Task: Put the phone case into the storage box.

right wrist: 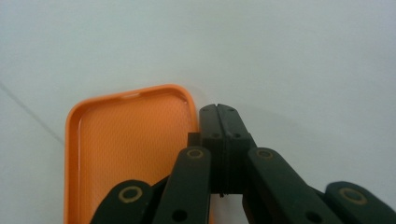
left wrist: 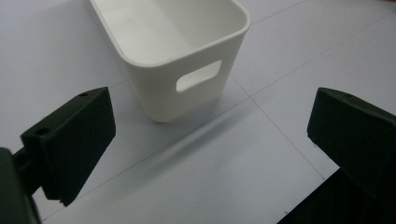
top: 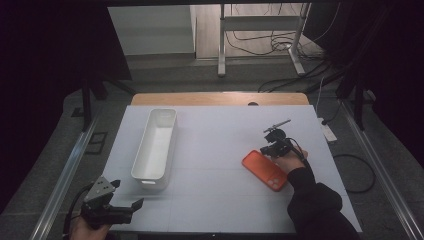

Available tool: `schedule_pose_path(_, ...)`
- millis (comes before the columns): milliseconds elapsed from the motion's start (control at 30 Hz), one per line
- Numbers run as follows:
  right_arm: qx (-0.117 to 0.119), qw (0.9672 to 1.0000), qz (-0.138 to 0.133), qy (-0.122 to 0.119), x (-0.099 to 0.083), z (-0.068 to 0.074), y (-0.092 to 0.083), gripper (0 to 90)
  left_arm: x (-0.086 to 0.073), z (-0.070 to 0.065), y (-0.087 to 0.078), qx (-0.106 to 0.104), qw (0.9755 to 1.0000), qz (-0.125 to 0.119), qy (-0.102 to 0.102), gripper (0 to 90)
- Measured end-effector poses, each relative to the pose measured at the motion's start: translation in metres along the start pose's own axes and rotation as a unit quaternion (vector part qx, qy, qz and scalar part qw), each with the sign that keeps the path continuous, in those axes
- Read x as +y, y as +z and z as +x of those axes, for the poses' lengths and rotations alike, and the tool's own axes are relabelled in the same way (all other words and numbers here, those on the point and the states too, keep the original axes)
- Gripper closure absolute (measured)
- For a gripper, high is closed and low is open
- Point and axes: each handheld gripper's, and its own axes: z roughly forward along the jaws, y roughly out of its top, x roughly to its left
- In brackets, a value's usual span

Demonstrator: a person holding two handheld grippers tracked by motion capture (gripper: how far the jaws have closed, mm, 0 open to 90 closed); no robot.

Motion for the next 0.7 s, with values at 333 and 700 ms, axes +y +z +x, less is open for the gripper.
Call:
schedule_pose_path(333,0.038,0.9986,0.011,-0.035,0.003,0.028,0.004,89.1,0.000,0.000,0.000,0.000,1.0000,0.000,0.001,1.8)
schedule_pose_path(700,0.068,0.9942,0.028,-0.078,-0.005,0.057,0.000,89.1,0.000,0.000,-0.001,0.001,1.0000,-0.003,-0.002,1.8)
